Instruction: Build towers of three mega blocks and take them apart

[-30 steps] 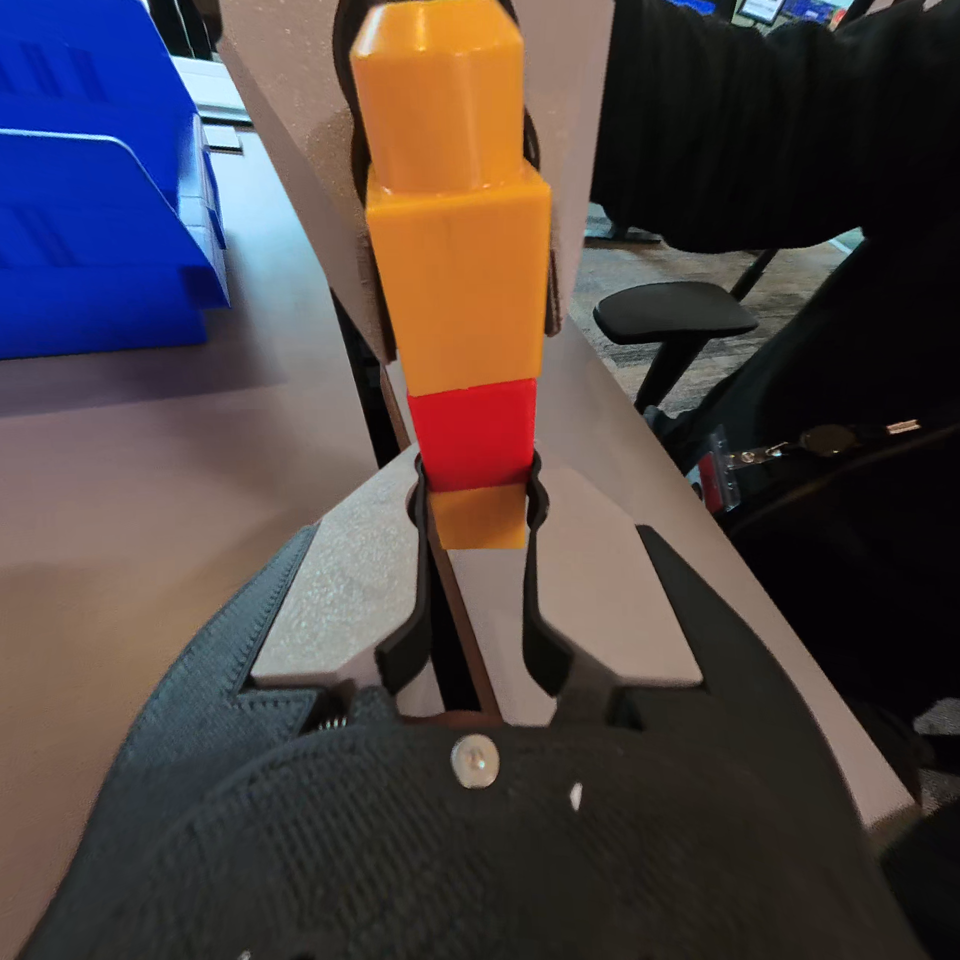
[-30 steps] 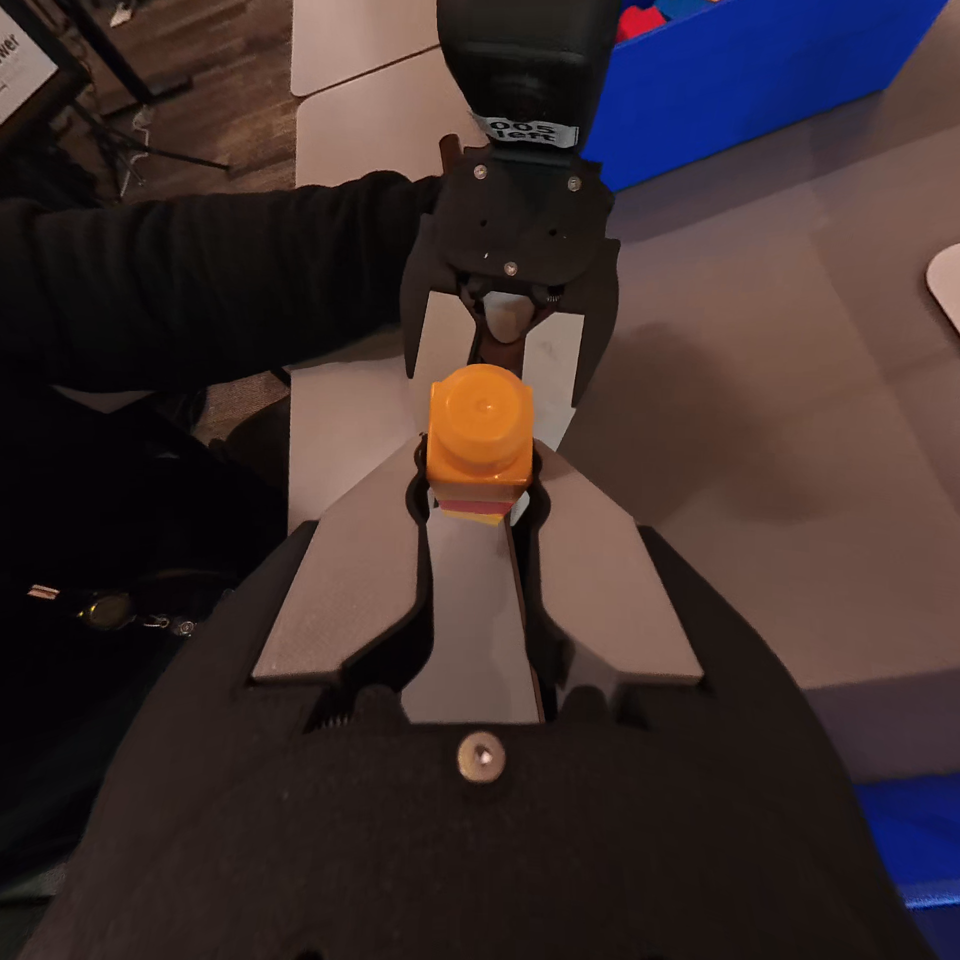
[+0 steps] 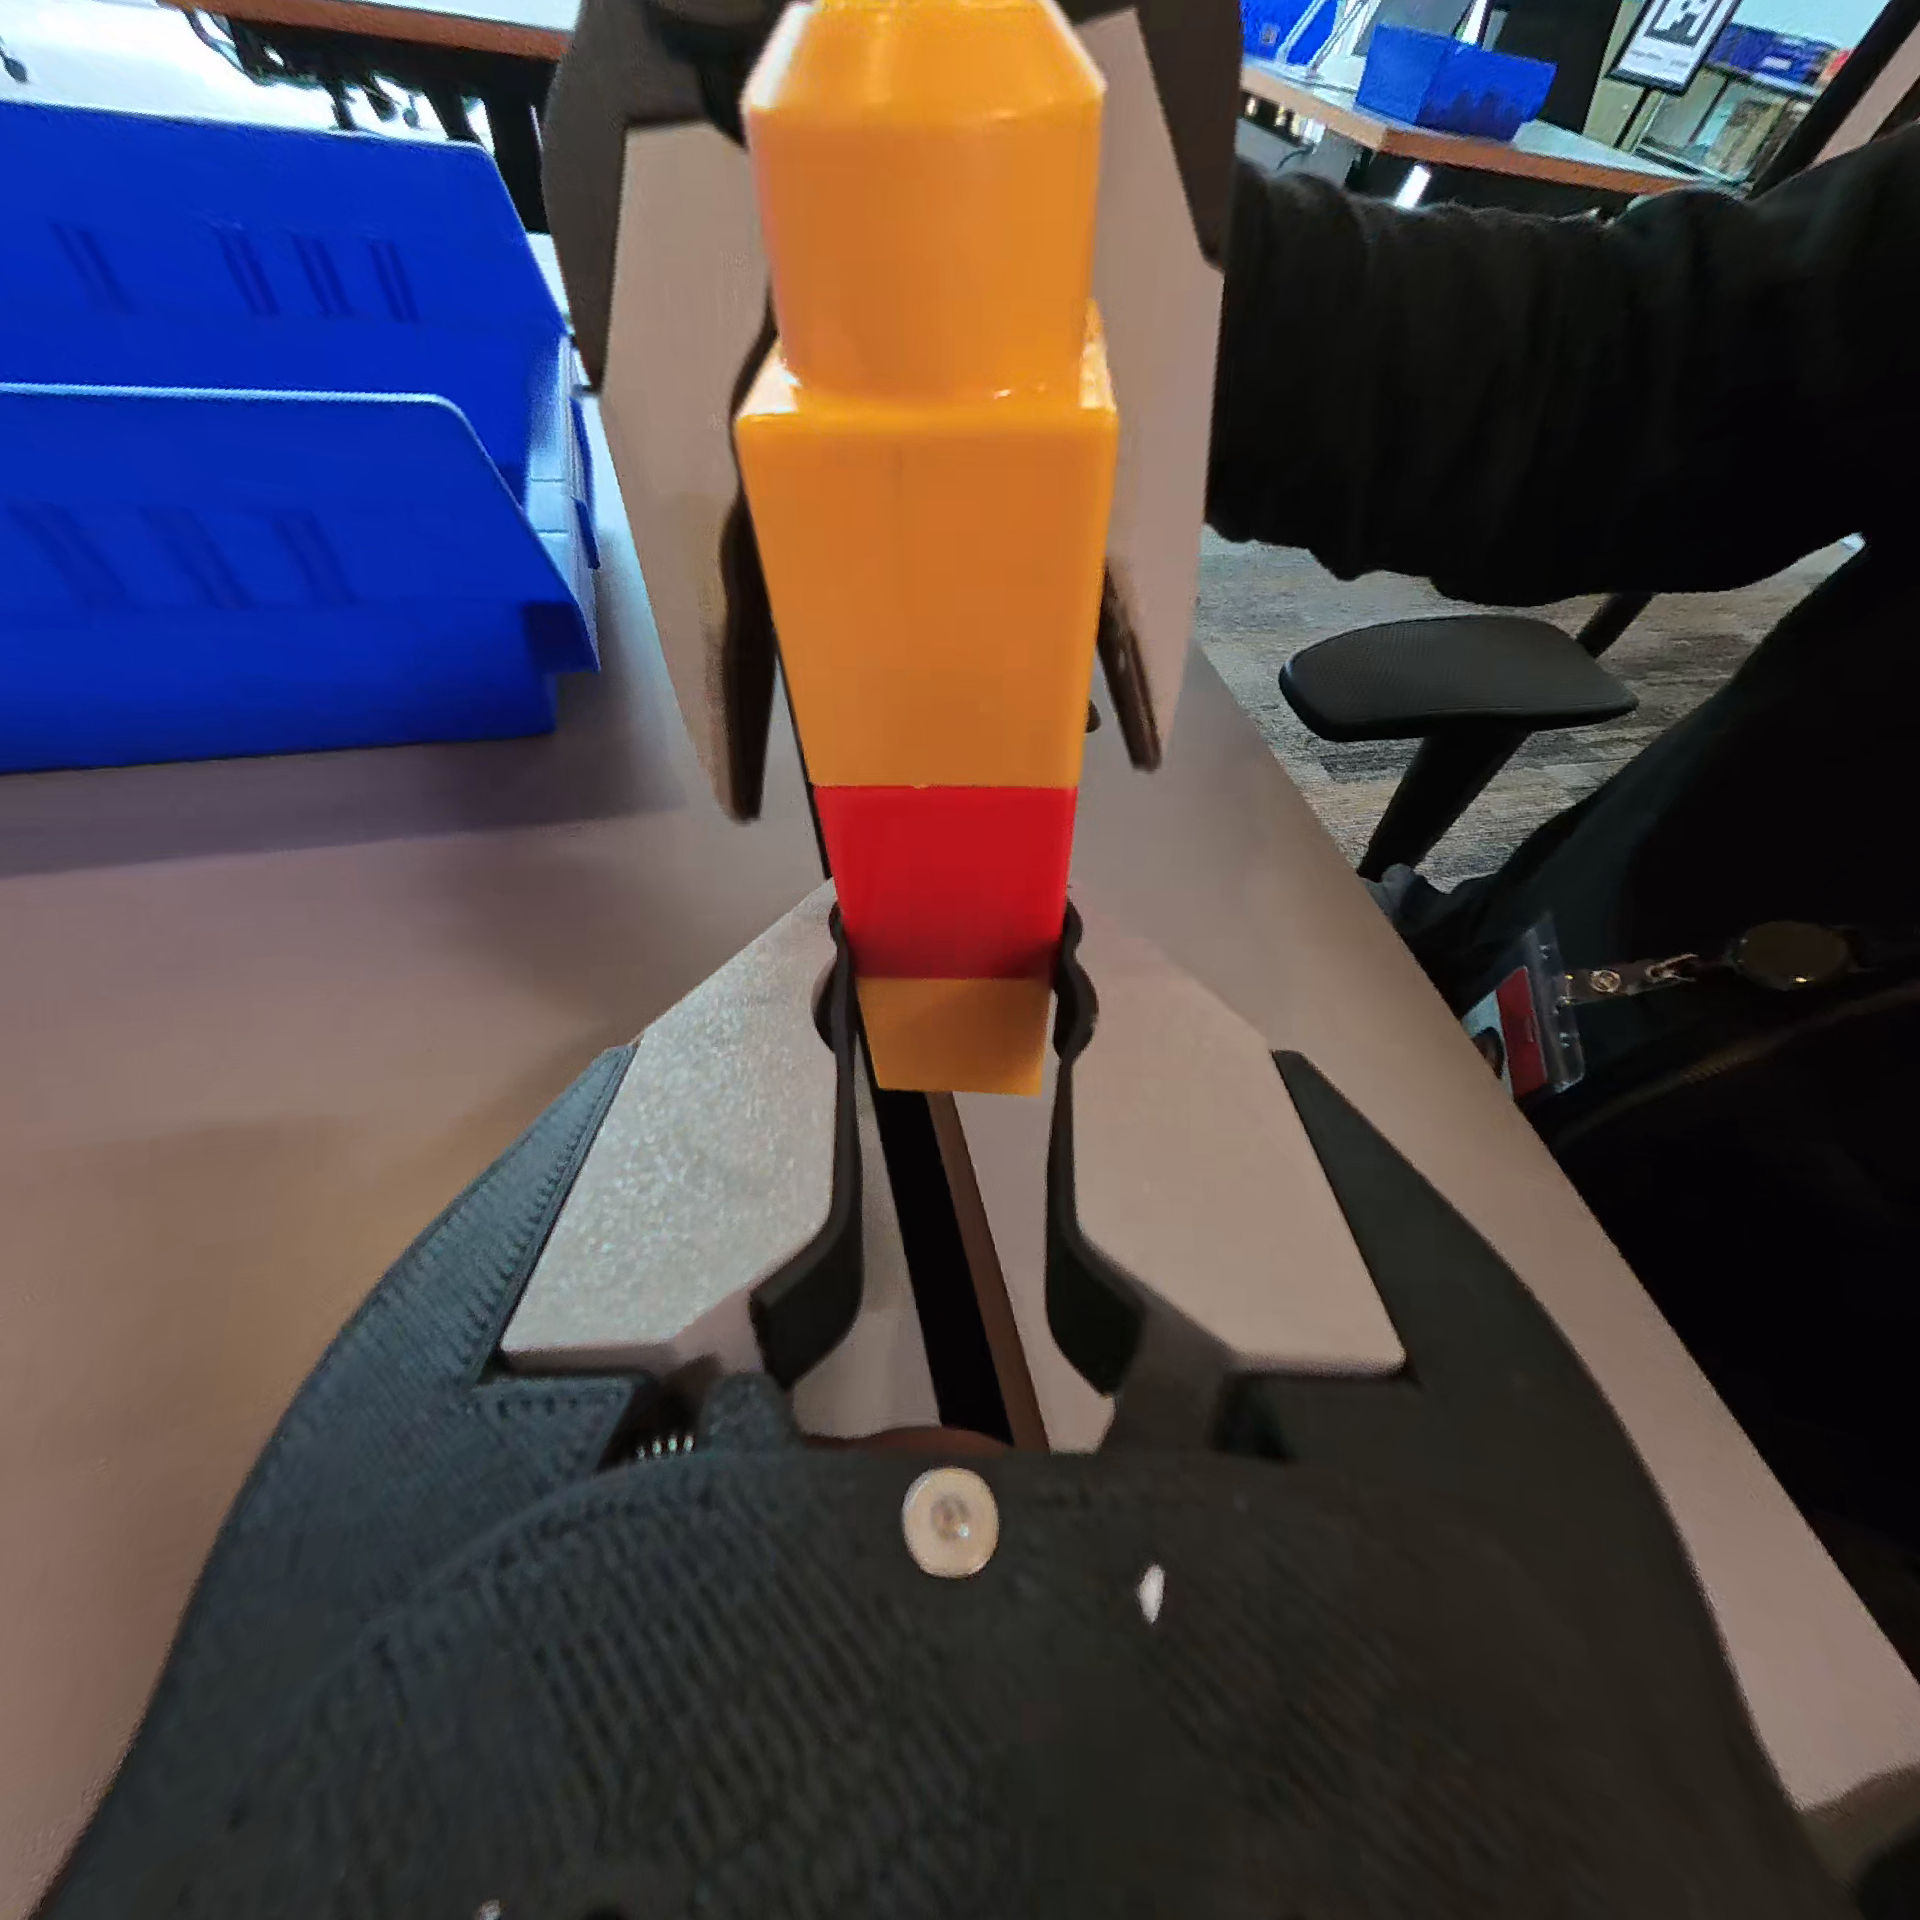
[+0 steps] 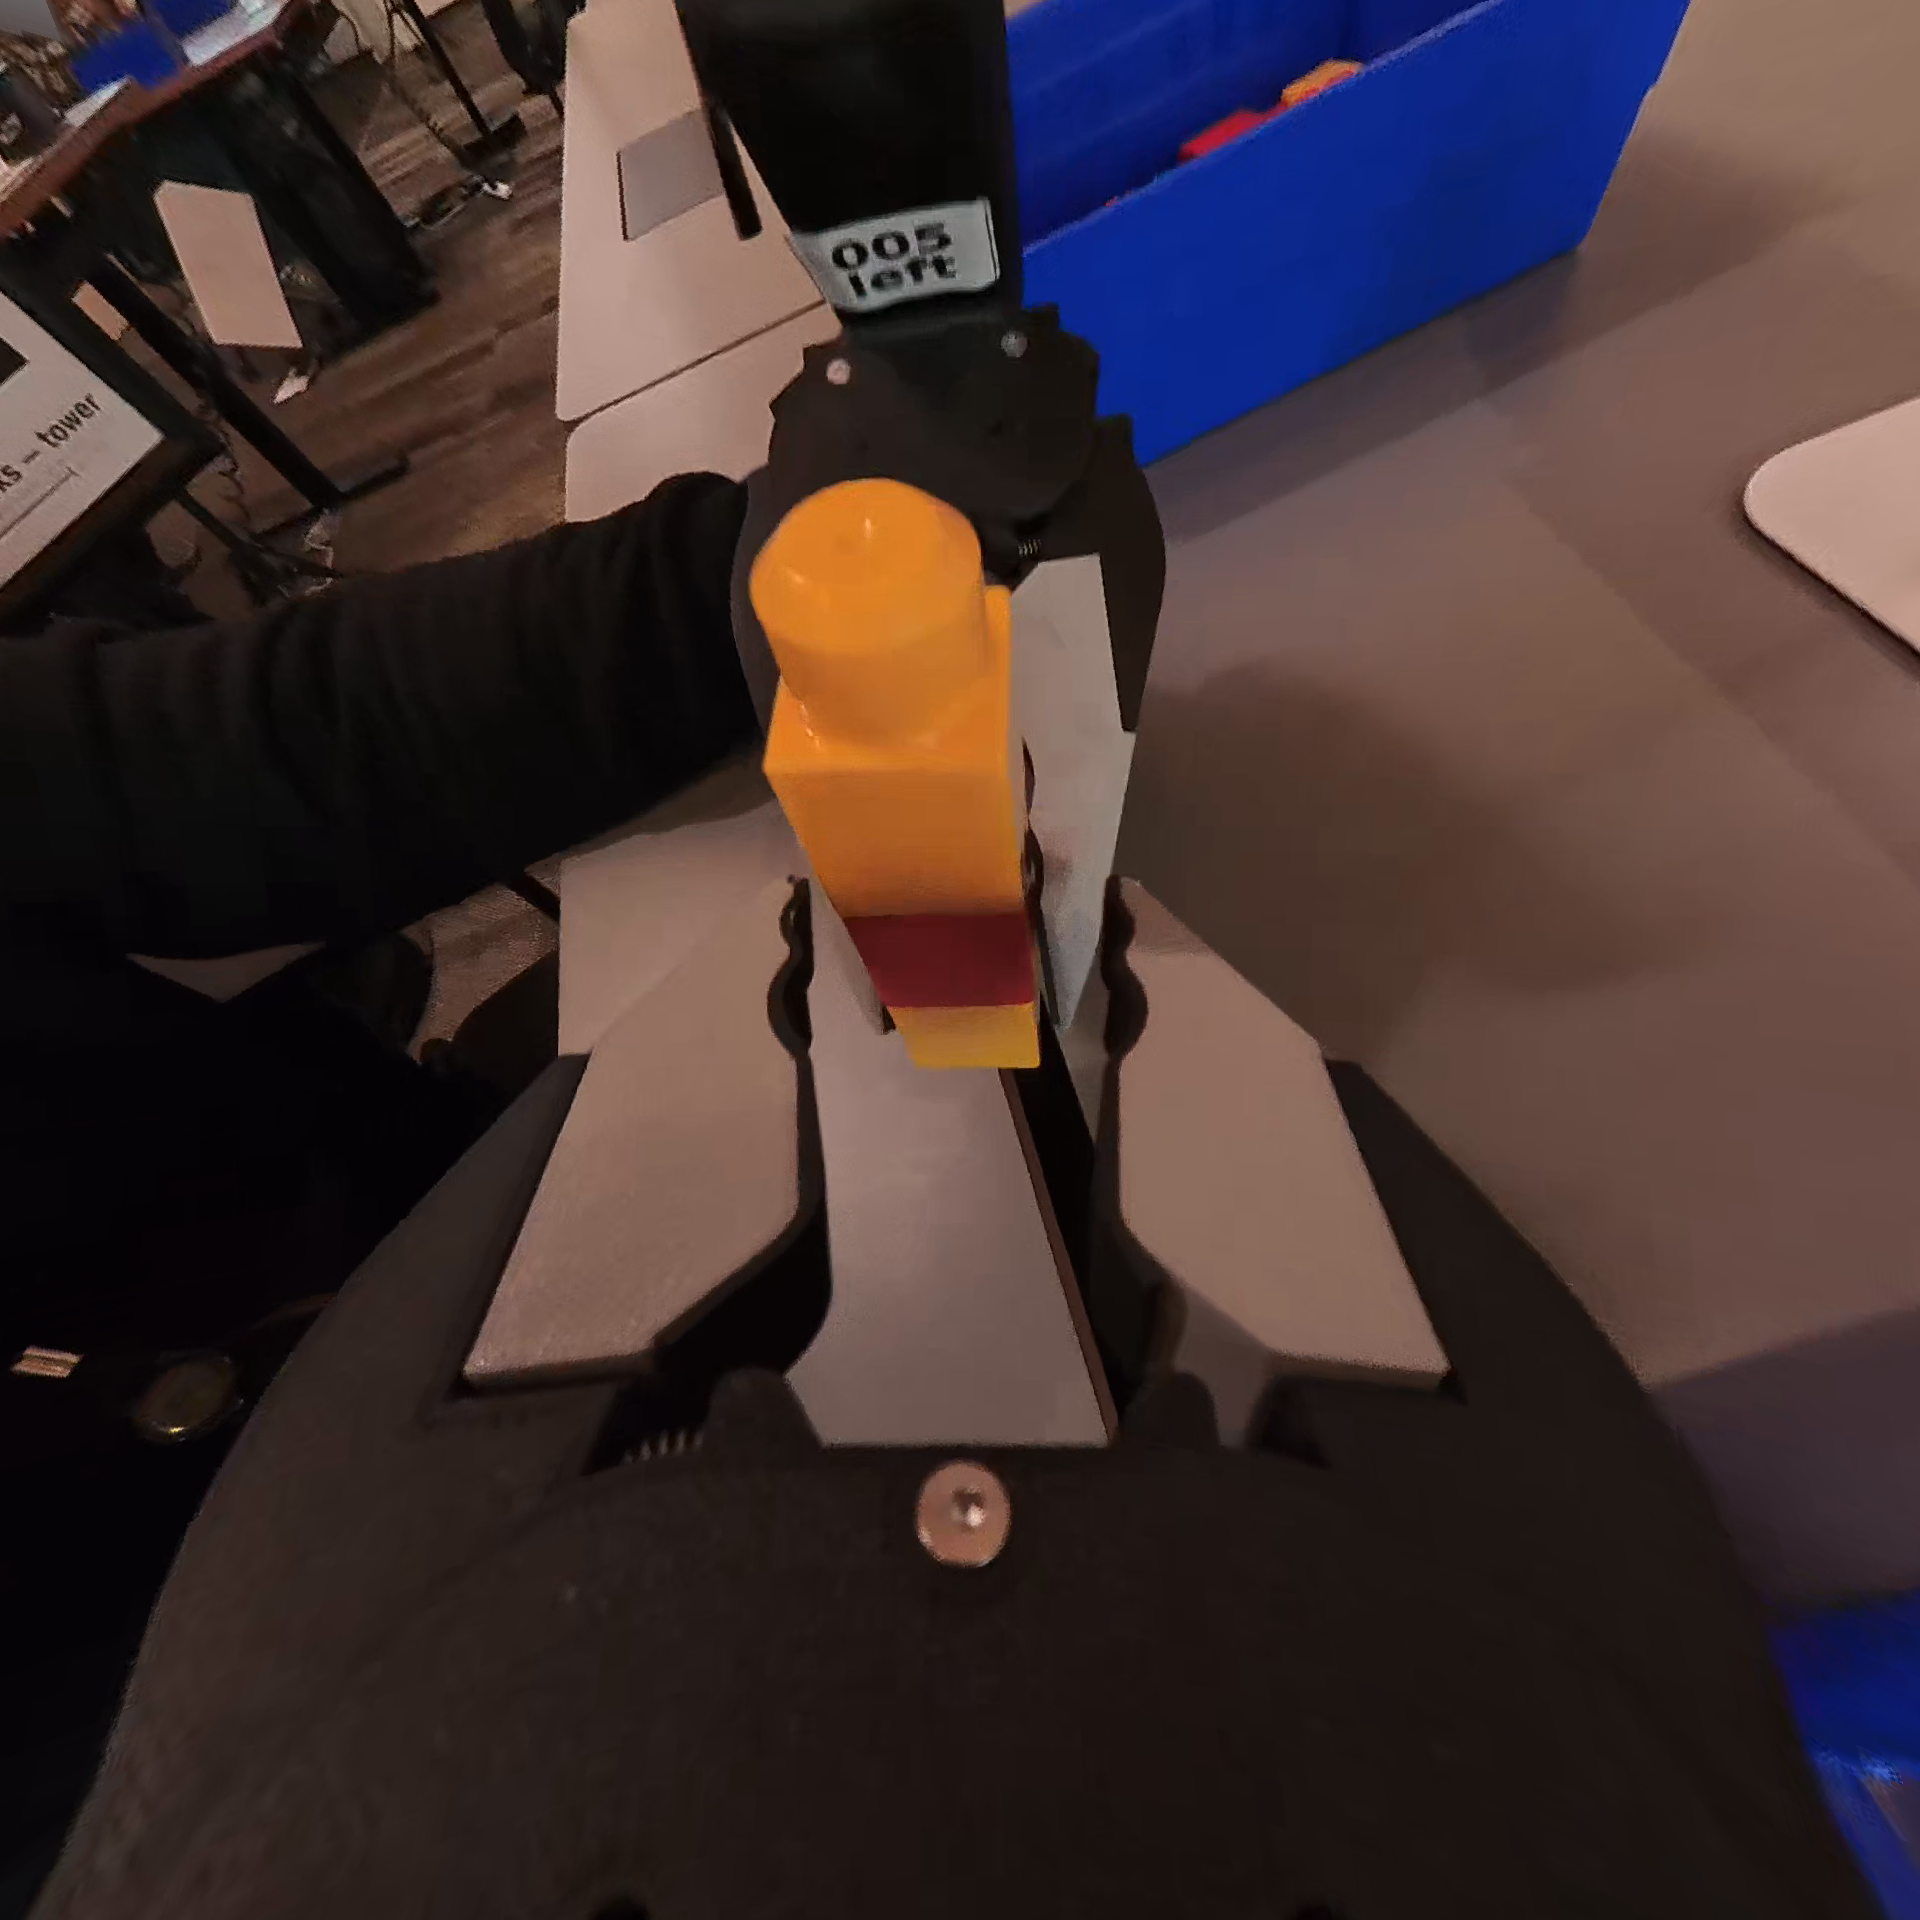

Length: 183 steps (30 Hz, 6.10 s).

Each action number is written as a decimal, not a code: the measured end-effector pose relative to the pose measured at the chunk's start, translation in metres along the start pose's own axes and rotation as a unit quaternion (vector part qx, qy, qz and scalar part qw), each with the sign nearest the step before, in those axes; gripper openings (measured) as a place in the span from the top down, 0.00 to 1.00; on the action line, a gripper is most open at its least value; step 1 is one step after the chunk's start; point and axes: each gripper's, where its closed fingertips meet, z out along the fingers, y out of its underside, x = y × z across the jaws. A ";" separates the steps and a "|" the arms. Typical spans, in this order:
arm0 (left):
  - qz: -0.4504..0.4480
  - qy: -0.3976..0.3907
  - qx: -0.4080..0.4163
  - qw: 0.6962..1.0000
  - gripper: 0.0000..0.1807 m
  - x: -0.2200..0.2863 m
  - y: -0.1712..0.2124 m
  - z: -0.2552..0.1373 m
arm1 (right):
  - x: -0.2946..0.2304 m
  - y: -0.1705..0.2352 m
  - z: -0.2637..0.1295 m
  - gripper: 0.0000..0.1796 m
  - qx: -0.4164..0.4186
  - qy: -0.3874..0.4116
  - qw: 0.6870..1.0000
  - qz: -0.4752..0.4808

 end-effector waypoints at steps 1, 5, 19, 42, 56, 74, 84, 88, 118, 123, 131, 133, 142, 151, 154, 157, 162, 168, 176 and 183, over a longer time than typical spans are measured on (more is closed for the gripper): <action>-0.003 0.000 -0.002 1.000 0.82 -0.001 0.001 0.000 | 0.000 0.004 0.004 0.70 -0.004 -0.005 1.000 0.005; -0.007 -0.008 -0.022 1.000 0.82 -0.004 0.009 0.006 | -0.001 0.008 0.017 0.79 0.000 -0.008 1.000 0.001; -0.046 -0.046 -0.043 0.997 0.70 -0.023 0.026 0.006 | 0.049 -0.050 -0.093 0.82 0.106 0.204 0.973 -0.032; -0.066 -0.046 -0.066 0.995 0.70 -0.027 0.033 0.011 | 0.286 0.032 -0.135 0.80 0.042 0.427 0.890 0.153; -0.067 -0.051 -0.068 0.994 0.70 -0.028 0.034 0.011 | 0.246 -0.002 -0.154 0.66 0.073 0.424 0.899 0.083; -0.059 -0.077 -0.086 0.992 0.70 -0.030 0.039 0.013 | 0.061 -0.121 -0.126 0.63 0.185 0.476 0.843 -0.168; -0.063 -0.177 -0.011 0.982 0.70 -0.055 0.022 -0.033 | 0.126 -0.068 0.006 0.59 0.148 0.425 0.892 -0.046; -0.080 -0.250 0.003 0.965 0.71 -0.076 0.017 -0.054 | 0.145 -0.043 0.018 0.59 0.105 0.438 0.892 -0.048; -0.397 -0.638 -0.253 0.609 0.71 -0.003 0.148 -0.387 | 0.124 -0.035 0.039 0.58 0.122 0.367 0.921 -0.036; -0.443 -0.611 -0.329 0.567 0.73 0.001 0.188 -0.384 | 0.128 -0.032 0.039 0.58 0.125 0.361 0.924 -0.019; -0.458 -0.574 -0.383 0.560 0.75 0.004 0.202 -0.380 | 0.125 -0.035 0.039 0.58 0.128 0.353 0.927 -0.019; -0.452 -0.570 -0.382 0.570 0.80 0.001 0.201 -0.376 | 0.124 -0.035 0.039 0.58 0.128 0.351 0.927 -0.021; -0.411 -0.585 -0.401 0.572 1.00 -0.006 0.177 -0.382 | 0.122 -0.037 0.039 0.59 0.135 0.342 0.930 -0.013; -0.456 -0.582 -0.361 0.568 0.85 0.000 0.179 -0.377 | 0.120 -0.038 0.039 0.60 0.136 0.339 0.931 -0.017; -0.484 -0.585 -0.347 0.551 0.71 0.003 0.188 -0.380 | 0.119 -0.038 0.040 0.60 0.135 0.337 0.931 -0.018; -0.503 -0.575 -0.362 0.535 0.64 0.009 0.198 -0.379 | 0.118 -0.039 0.040 0.60 0.135 0.337 0.932 -0.021; -0.491 -0.576 -0.365 0.541 0.58 -0.001 0.202 -0.378 | 0.117 -0.039 0.042 0.60 0.132 0.338 0.932 -0.026; -0.479 -0.531 -0.378 0.587 0.52 -0.008 0.191 -0.351 | 0.117 -0.039 0.043 0.60 0.131 0.334 0.933 -0.024; -0.442 -0.531 -0.346 0.635 0.62 -0.022 0.155 -0.348 | 0.116 -0.038 0.043 0.60 0.130 0.333 0.934 -0.024; -0.459 -0.491 -0.299 0.677 0.64 -0.019 0.152 -0.331 | 0.114 -0.039 0.045 0.61 0.130 0.330 0.935 -0.028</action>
